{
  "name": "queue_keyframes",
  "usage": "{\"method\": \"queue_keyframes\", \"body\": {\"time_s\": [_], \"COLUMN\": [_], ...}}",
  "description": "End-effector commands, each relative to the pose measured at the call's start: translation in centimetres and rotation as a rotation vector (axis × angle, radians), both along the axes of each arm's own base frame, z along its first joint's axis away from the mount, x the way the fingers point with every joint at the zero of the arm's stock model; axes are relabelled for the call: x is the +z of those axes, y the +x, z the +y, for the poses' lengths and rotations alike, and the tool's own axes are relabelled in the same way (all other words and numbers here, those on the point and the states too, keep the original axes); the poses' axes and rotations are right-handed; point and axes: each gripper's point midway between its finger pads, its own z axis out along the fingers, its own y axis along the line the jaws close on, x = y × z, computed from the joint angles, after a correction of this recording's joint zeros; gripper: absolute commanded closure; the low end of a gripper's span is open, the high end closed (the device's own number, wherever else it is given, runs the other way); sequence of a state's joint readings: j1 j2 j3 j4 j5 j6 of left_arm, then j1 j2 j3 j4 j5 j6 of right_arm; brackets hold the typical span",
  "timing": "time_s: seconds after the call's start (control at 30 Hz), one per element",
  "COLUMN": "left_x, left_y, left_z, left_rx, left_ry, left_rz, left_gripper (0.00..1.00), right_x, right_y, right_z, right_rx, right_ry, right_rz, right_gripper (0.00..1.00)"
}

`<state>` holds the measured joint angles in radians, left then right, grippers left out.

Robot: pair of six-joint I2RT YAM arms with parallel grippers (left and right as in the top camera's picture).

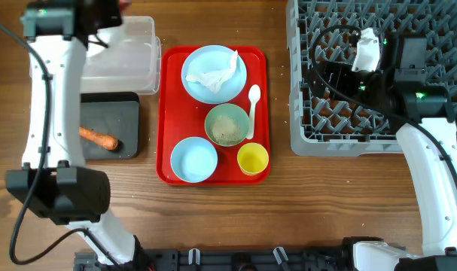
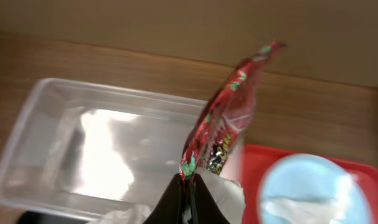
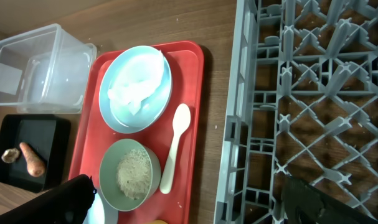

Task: Sort waste into correct bins and load items into the dishwasher rack
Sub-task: 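Grasp the red wrapper from the plate with the left gripper, then drop the red wrapper into the clear plastic bin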

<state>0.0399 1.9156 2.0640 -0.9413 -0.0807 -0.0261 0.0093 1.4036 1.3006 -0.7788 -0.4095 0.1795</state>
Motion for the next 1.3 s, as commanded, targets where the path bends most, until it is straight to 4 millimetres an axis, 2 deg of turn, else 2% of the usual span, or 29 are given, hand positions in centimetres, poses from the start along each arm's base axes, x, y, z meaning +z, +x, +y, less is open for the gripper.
{"method": "queue_keyframes", "body": {"time_s": [0.0, 0.07, 0.13, 0.27, 0.4, 0.43, 0.47, 0.5, 0.53, 0.57, 0.67, 0.73, 0.77, 0.83, 0.87, 0.9, 0.97, 1.0, 1.13, 1.2, 1.27], "left_x": [-4.6, -7.1, -8.6, -9.7, -9.8, -9.8, -9.9, -9.9, -9.8, -9.7, -8.5, -6.5, -4.8, -1.3, -0.6, -0.9, -3.5, -5.8, -11.9, -15.6, -17.7], "left_y": [1.9, 2.5, 2.5, 2.1, 1.9, 1.9, 1.8, 1.8, 1.8, 2.0, 3.2, 4.1, 4.3, 3.6, 3.1, 2.4, 0.6, -0.3, -0.9, -1.0, -1.2], "left_z": [4.1, 4.7, 4.5, 4.5, 4.5, 4.5, 4.5, 4.5, 4.5, 4.6, 4.7, 4.4, 2.3, -4.2, -6.5, -9.1, -13.6, -15.9, -19.9, -21.9, -22.7], "left_rx": [0.036, 0.027, -0.013, -0.088, -0.147, -0.147, -0.146, -0.145, -0.145, -0.144, -0.100, -0.042, -0.102, -0.323, -0.395, -0.459, -0.621, -0.691, -0.766, -0.803, -0.819], "left_ry": [0.078, 0.087, 0.113, 0.166, 0.211, 0.211, 0.210, 0.209, 0.210, 0.211, 0.194, 0.138, 0.076, -0.064, -0.072, -0.058, -0.003, 0.023, 0.051, 0.050, 0.049], "left_rz": [0.082, 0.130, 0.173, 0.226, 0.244, 0.247, 0.251, 0.251, 0.248, 0.240, 0.167, 0.085, 0.037, -0.038, -0.044, -0.021, 0.075, 0.144, 0.283, 0.345, 0.383], "left_gripper": [0.96, 0.96, 0.96, 0.96, 0.96, 0.92, 0.83, 0.56, 0.17, 0.00, 0.00, 0.00, 0.00, 0.00, 0.01, 0.01, 0.01, 0.01, 0.00, 0.00, 0.00], "right_x": [0.5, 0.5, 0.5, 0.5, 0.5, 0.5, 0.4, 0.4, 0.3, 0.3, 0.3, 0.3, 0.3, 0.3, 0.3, 0.3, 0.3, 0.2, 0.2, 0.1, 0.1], "right_y": [0.3, 0.3, 0.3, 0.3, 0.3, 0.3, 0.2, 0.2, 0.1, 0.1, 0.0, 0.0, 0.0, 0.0, 0.0, 0.0, 0.0, 0.0, 0.0, -0.1, -0.2], "right_z": [-0.2, -0.2, -0.2, -0.2, -0.2, -0.2, -0.2, -0.2, -0.2, -0.2, -0.2, -0.2, -0.2, -0.2, -0.2, -0.2, -0.2, -0.2, -0.3, -0.3, -0.3], "right_rx": [-0.013, -0.013, -0.013, -0.013, -0.013, -0.013, -0.012, -0.012, -0.011, -0.011, -0.011, -0.011, -0.012, -0.012, -0.011, -0.011, -0.011, -0.012, -0.014, -0.014, -0.014], "right_ry": [-0.004, -0.004, -0.004, -0.004, -0.005, -0.005, -0.005, -0.006, -0.006, -0.006, -0.007, -0.006, -0.007, -0.007, -0.007, -0.007, -0.007, -0.007, -0.009, -0.009, -0.009], "right_rz": [-0.012, -0.010, -0.009, -0.009, -0.010, -0.009, -0.007, -0.004, -0.002, 0.000, 0.003, 0.003, 0.003, 0.003, 0.003, 0.003, 0.003, 0.004, 0.008, 0.012, 0.015], "right_gripper": [0.00, 0.00, 0.00, 0.00, 0.00, 0.00, 0.00, 0.00, 0.00, 0.00, 0.00, 0.00, 0.00, 0.00, 0.00, 0.00, 0.00, 0.00, 0.00, 0.00, 0.00]}}
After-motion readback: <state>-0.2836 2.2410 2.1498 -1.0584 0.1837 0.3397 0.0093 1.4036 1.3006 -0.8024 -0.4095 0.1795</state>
